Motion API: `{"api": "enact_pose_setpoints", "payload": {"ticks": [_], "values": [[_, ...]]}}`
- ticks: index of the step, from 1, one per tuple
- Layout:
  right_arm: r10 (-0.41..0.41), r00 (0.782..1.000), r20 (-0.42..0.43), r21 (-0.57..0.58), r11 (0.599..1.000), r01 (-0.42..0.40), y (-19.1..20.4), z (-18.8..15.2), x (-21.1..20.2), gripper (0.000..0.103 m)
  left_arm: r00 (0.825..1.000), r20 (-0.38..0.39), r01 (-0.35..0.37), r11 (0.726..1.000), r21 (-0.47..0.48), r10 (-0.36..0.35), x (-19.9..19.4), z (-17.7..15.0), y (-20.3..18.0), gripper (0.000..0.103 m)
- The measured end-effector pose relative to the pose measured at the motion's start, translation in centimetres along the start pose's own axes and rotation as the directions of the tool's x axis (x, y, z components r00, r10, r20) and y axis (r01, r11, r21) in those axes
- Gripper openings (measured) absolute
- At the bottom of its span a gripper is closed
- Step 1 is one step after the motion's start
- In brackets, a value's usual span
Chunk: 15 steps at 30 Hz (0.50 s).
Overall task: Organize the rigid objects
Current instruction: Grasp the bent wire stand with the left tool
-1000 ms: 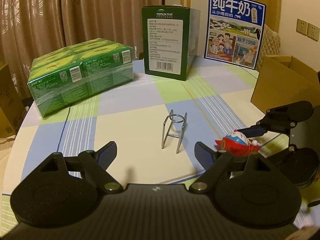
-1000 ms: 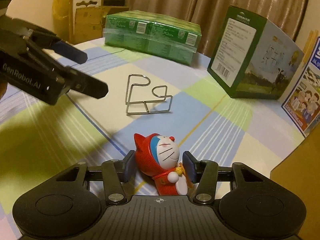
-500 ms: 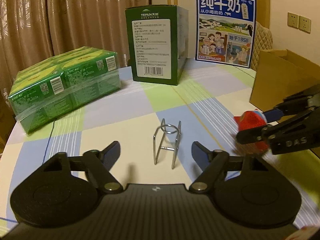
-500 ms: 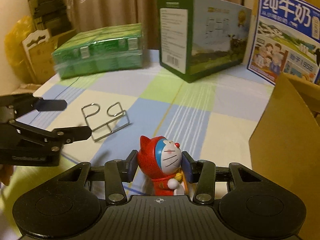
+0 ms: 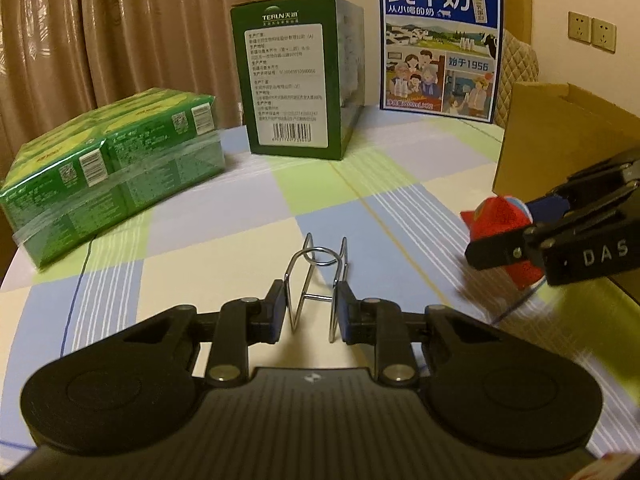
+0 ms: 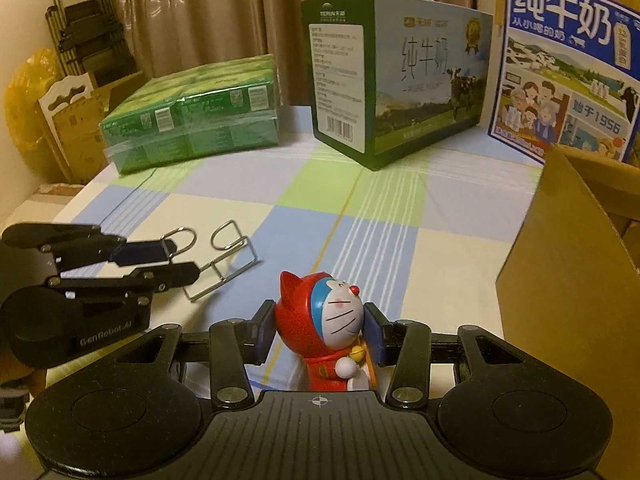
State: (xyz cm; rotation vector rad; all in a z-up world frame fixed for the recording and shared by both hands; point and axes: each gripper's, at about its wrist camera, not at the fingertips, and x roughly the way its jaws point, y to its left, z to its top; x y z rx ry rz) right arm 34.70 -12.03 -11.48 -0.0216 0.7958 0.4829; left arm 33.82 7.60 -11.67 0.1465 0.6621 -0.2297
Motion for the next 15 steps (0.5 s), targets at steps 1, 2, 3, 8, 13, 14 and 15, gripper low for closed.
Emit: {"api": "enact_pose_setpoints", "payload": {"ticks": [1,2,3,8,13,14,15], "values": [[0.0,1.0,0.0,0.006,1.0,0.0,0.0,-0.1,-0.3,0.042,1.0,-0.007,0.001,1.0,-0.005,-0.001,-0.3,-0.1,-0.1,0.022],[-0.001,1.0,-0.001,0.012,1.0,0.001,-0.1,-0.1,-0.6,0.042,1.0,-0.016,0.002,1.0,-0.013,-0.002,-0.8,-0.2,-0.2,0.022],[-0.002,1.0,-0.002,0.02,1.0,0.002,-0.1,-0.2,-1.0,0.042,1.0,-0.024,0.004,1.0,-0.018,-0.004,-1.3,-0.4,-0.4,0.022],[0.002,1.0,-0.009,0.063,0.998,-0.001,0.2,-0.5,-3.0,0.043,0.997,-0.064,0.036,0.999,0.002,-0.036,-4.4,-1.7,-1.9,0.022],[0.017,1.0,-0.023,0.119,0.993,-0.014,0.9,-1.6,-5.7,0.043,0.991,-0.103,0.086,0.996,0.005,-0.085,-7.4,-3.0,-3.1,0.021],[0.023,0.999,-0.025,0.132,0.991,-0.02,1.1,-1.8,-6.2,0.043,0.99,-0.105,0.096,0.995,-0.004,-0.096,-8.1,-3.2,-3.2,0.021],[0.031,0.999,-0.025,0.141,0.99,-0.027,1.2,-2.0,-6.7,0.043,0.988,-0.106,0.111,0.994,-0.006,-0.111,-8.6,-3.3,-3.2,0.021]]}}
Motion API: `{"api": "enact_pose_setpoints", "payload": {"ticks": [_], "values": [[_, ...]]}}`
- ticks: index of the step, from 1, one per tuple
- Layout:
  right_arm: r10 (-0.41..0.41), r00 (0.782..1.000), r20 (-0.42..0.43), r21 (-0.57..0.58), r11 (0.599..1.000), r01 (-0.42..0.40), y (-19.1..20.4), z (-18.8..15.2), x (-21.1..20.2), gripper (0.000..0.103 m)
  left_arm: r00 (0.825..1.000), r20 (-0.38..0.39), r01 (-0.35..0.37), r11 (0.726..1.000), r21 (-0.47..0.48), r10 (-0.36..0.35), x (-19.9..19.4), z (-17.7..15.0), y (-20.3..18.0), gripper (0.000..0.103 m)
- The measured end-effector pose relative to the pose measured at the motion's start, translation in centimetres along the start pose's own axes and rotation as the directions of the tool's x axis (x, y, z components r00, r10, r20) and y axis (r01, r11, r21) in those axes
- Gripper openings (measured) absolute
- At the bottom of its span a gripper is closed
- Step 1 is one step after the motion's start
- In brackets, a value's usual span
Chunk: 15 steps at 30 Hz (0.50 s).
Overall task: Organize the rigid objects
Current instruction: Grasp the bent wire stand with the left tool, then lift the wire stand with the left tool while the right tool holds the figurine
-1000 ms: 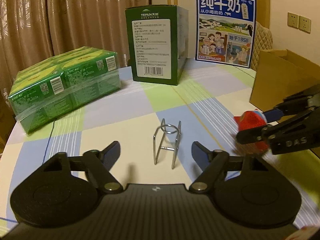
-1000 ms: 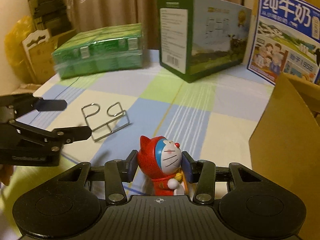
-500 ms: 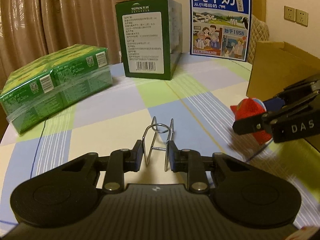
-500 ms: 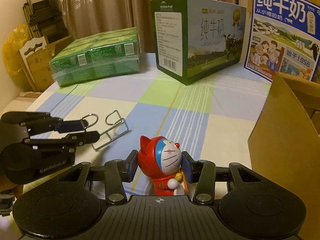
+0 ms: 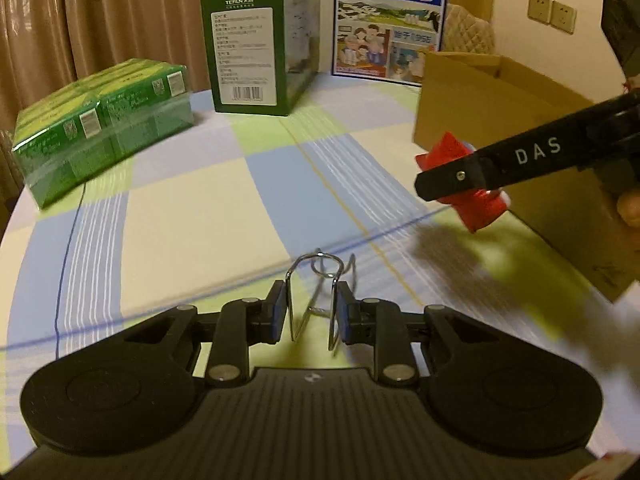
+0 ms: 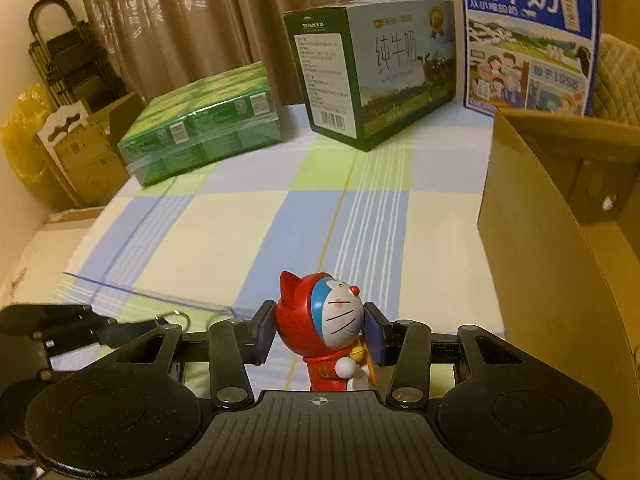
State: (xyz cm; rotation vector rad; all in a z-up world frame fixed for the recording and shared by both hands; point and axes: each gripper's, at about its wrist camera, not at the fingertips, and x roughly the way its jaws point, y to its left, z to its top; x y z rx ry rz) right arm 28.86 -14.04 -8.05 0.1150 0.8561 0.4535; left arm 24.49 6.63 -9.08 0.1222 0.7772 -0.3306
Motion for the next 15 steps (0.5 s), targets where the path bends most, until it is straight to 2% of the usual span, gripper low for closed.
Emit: {"api": "enact_pose_setpoints", "payload": {"ticks": [4,9,12,13,15], "values": [[0.021,1.0,-0.003,-0.016,1.0,-0.021,1.2,-0.6,-1.1,0.043,1.0,0.002,-0.002,1.0,0.021,0.002,-0.7,-0.3,0.4,0.021],[0.031,1.0,0.003,-0.045,0.998,-0.031,2.2,-0.5,-0.9,0.043,0.992,-0.006,-0.123,0.992,-0.015,0.123,0.3,-0.3,2.3,0.021],[0.033,0.999,0.005,-0.038,0.999,-0.032,2.1,-0.2,-0.5,0.043,0.988,-0.021,-0.152,0.986,-0.065,0.151,0.0,-0.6,3.2,0.023],[0.034,0.999,0.005,-0.035,0.999,-0.033,2.1,-0.1,-0.4,0.043,0.988,-0.026,-0.152,0.985,-0.085,0.151,-0.2,-0.7,3.3,0.025],[0.038,0.999,0.007,-0.03,0.999,-0.038,2.0,0.1,-0.2,0.043,0.988,-0.023,-0.157,0.981,-0.113,0.155,-0.4,-0.6,3.4,0.043]]}}
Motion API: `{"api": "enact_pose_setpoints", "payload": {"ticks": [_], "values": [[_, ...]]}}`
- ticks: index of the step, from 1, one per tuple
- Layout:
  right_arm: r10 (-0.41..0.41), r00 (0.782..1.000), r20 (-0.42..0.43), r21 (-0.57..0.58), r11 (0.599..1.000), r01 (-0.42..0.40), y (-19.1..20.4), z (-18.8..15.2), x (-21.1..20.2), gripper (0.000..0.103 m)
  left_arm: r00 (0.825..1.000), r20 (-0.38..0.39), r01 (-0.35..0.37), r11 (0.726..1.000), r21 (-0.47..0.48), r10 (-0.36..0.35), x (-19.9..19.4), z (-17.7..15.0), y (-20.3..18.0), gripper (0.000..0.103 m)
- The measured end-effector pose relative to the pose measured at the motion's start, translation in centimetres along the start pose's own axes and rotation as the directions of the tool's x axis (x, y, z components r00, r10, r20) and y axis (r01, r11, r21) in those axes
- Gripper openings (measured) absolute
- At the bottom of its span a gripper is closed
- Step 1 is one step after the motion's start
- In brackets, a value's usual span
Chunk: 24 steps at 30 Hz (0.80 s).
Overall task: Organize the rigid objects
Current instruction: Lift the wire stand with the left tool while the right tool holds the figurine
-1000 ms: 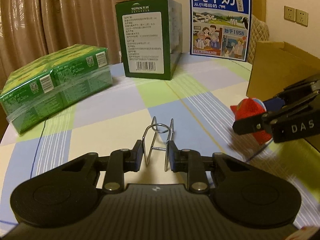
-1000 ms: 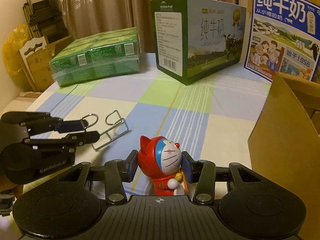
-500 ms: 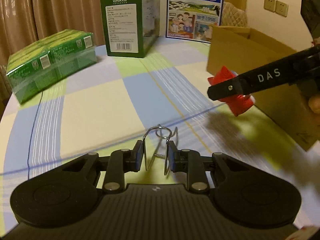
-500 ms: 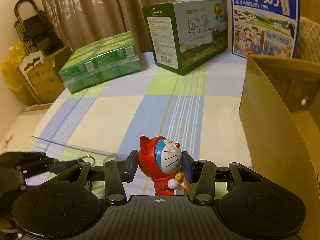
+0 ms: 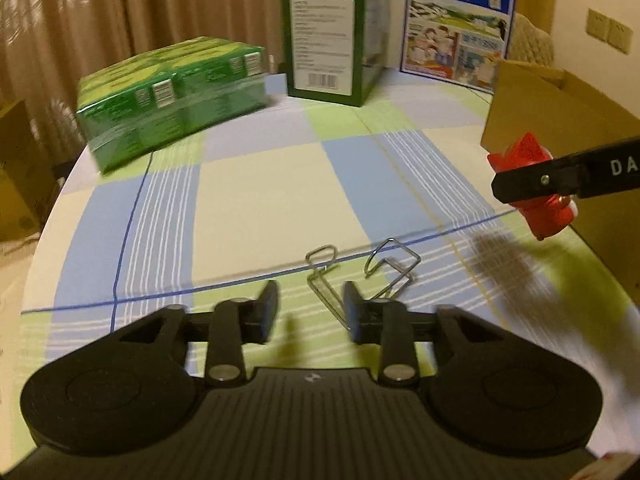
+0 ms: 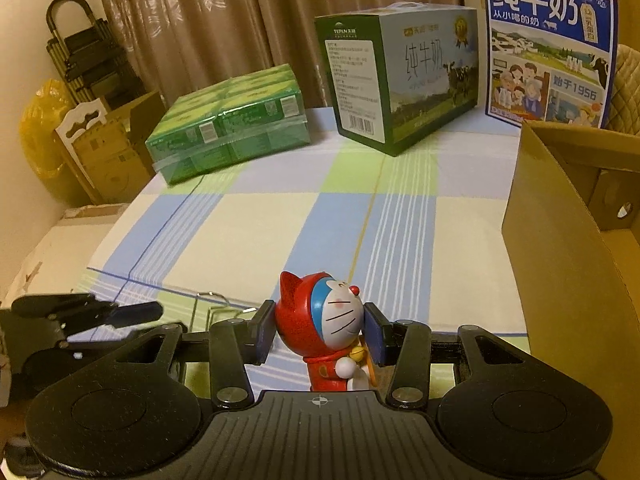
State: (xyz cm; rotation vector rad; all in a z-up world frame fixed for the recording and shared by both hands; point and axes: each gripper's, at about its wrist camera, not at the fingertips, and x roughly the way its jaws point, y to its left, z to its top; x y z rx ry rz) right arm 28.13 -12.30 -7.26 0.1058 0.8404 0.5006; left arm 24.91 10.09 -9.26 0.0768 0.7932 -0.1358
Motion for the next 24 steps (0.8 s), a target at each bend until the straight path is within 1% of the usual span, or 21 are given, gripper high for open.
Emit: {"api": "enact_pose_setpoints", "payload": {"ticks": [1,2,3,5,7,9,10,12,15,21,24], "values": [[0.002,1.0,0.002,0.002,1.0,-0.002,0.0,0.1,0.0,0.043,1.0,0.005,0.001,1.0,-0.017,-0.001,0.0,0.1,0.0,0.049],[0.002,1.0,0.005,0.003,1.0,-0.002,-0.1,0.2,0.1,0.043,1.0,0.007,0.006,0.999,-0.039,-0.006,0.1,0.2,0.0,0.06],[0.001,1.0,0.007,0.004,1.0,-0.001,-0.1,0.3,0.1,0.043,1.0,0.01,0.015,0.997,-0.069,-0.015,0.2,0.3,0.0,0.069],[-0.003,1.0,0.008,0.006,1.0,0.003,-0.4,0.4,0.1,0.043,1.0,0.008,0.023,0.992,-0.124,-0.022,0.8,0.4,-0.4,0.079],[-0.008,1.0,0.007,0.016,1.0,0.008,-0.7,0.5,0.1,0.043,1.0,-0.001,0.019,0.988,-0.151,-0.019,1.7,0.5,-1.1,0.081],[-0.013,1.0,0.01,0.033,0.999,0.013,-1.1,0.7,0.1,0.043,1.0,-0.004,-0.018,0.985,-0.174,0.018,2.6,0.4,-2.0,0.082],[-0.015,1.0,0.012,0.041,0.999,0.014,-1.4,0.8,0.2,0.043,0.999,-0.006,-0.033,0.985,-0.167,0.032,3.2,0.5,-2.5,0.082],[-0.017,1.0,0.014,0.05,0.999,0.016,-1.6,1.0,0.1,0.043,0.997,0.014,-0.069,0.984,-0.165,0.073,3.9,0.7,-3.2,0.083],[-0.019,1.0,0.005,0.051,0.999,0.019,-1.9,1.0,0.3,0.043,0.996,0.031,-0.082,0.978,-0.191,0.089,4.7,0.9,-3.3,0.082],[-0.009,1.0,-0.005,0.057,0.998,0.01,-2.0,1.0,0.8,0.043,0.997,0.02,-0.069,0.972,-0.224,0.075,5.4,0.9,-2.8,0.082],[-0.007,1.0,-0.004,0.054,0.998,0.007,-1.9,1.0,0.7,0.043,0.998,0.031,-0.043,0.978,-0.204,0.051,5.6,1.0,-3.0,0.082]]}}
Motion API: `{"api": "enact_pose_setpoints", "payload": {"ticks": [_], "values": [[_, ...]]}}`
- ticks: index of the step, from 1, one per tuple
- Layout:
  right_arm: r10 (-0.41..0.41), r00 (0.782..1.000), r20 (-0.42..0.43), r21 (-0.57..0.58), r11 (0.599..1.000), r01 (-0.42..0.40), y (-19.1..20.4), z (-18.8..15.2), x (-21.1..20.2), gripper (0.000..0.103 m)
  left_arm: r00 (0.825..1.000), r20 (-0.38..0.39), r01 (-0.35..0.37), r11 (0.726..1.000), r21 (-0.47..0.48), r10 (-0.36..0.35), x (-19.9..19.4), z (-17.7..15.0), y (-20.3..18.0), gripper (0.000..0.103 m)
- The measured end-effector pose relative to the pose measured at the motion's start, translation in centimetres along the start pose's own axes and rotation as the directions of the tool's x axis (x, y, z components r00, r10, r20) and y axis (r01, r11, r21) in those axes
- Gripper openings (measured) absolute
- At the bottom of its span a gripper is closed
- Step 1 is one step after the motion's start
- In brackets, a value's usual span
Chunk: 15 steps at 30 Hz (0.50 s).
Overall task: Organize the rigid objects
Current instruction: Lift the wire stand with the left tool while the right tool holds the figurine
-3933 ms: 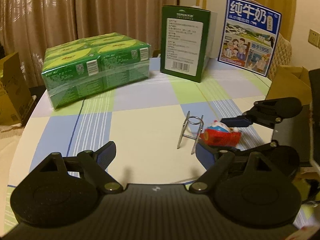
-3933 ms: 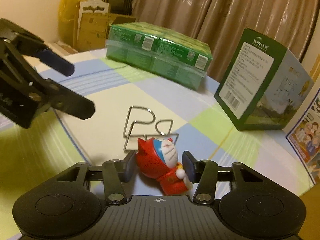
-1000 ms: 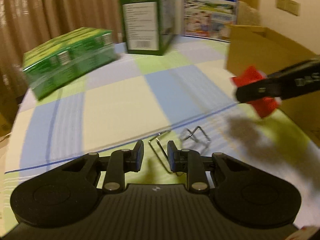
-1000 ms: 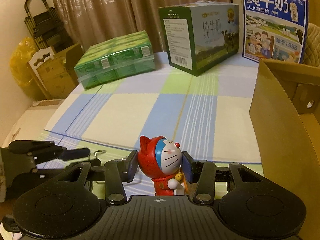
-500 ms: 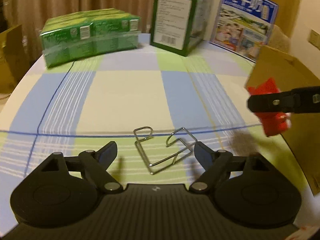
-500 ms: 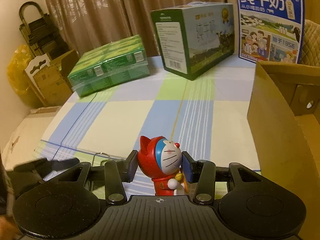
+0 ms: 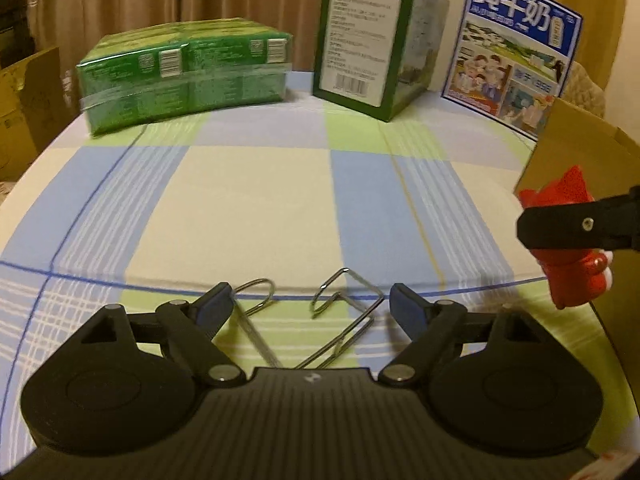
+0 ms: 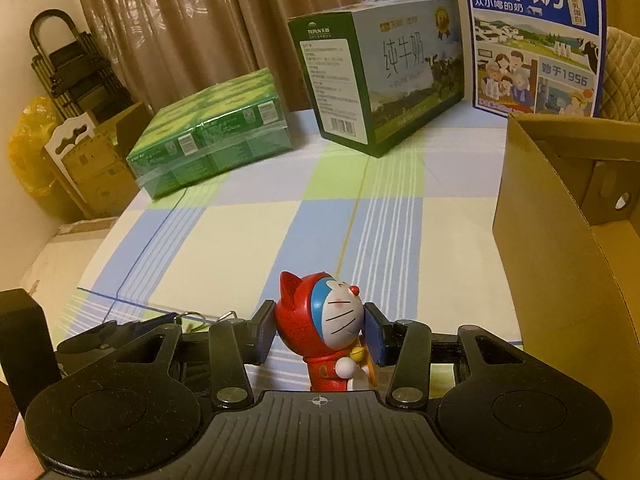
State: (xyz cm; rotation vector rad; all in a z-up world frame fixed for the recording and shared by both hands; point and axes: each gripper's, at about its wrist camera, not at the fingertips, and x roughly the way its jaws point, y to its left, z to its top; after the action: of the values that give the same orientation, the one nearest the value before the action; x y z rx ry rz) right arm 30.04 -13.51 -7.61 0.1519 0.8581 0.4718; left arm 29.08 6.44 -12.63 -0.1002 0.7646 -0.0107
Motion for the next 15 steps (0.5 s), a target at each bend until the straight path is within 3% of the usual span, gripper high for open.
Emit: {"api": "enact_pose_setpoints", "payload": {"ticks": [8,15], "values": [[-0.015,1.0,-0.003,0.008,1.0,0.015,-0.3,0.0,0.1,0.043,0.984,-0.017,0.179,0.976,0.121,-0.179,0.4,-0.2,-1.0,0.082],[-0.028,1.0,-0.008,0.002,1.0,0.028,-0.5,0.0,0.2,0.043,0.996,-0.028,0.087,0.987,0.134,-0.084,0.8,-0.5,-1.6,0.081]]}}
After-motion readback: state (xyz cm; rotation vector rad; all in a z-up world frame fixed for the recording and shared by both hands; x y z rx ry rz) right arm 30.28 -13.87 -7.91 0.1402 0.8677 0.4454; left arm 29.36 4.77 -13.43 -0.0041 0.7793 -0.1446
